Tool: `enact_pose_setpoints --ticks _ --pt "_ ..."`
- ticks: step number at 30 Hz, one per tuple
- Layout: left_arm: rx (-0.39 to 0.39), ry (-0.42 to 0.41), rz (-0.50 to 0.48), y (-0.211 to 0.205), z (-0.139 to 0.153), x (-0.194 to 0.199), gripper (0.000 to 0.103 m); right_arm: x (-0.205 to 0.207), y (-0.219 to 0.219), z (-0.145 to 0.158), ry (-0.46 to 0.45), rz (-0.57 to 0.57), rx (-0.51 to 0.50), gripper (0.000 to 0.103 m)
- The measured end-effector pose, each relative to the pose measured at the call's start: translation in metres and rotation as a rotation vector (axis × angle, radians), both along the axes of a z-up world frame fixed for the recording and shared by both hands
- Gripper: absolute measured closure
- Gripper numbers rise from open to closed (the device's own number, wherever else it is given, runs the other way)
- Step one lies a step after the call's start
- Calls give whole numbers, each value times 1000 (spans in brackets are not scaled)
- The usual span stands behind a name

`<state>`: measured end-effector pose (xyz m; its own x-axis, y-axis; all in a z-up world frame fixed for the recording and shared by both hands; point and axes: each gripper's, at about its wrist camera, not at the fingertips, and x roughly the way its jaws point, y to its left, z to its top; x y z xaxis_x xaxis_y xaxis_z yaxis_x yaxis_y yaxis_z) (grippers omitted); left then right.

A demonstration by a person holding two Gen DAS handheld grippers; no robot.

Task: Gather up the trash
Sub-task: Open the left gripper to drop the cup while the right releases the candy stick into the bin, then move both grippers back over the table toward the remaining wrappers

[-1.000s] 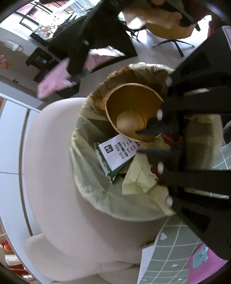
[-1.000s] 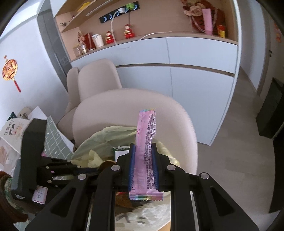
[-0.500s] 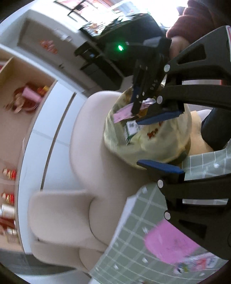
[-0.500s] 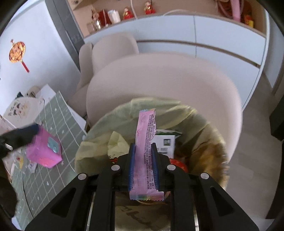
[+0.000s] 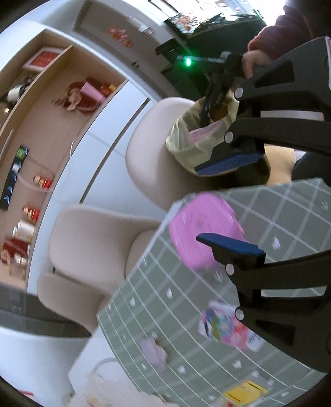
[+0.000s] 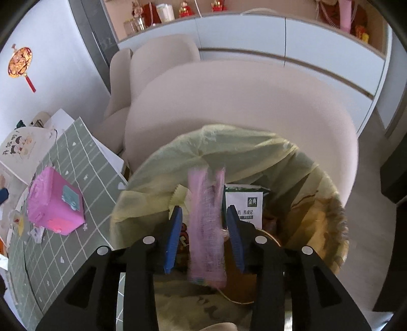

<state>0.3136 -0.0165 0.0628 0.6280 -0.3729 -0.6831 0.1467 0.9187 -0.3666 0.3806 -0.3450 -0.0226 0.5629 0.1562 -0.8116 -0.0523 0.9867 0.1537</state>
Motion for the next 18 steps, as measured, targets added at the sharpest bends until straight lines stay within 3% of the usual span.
enact_pose_setpoints --ticks 9,18 --pt "14 32 176 87 -30 -39 56 -28 23 40 -100 5 -38 60" --pt "80 64 318 159 -51 -76 51 -44 78 61 -180 92 47 60"
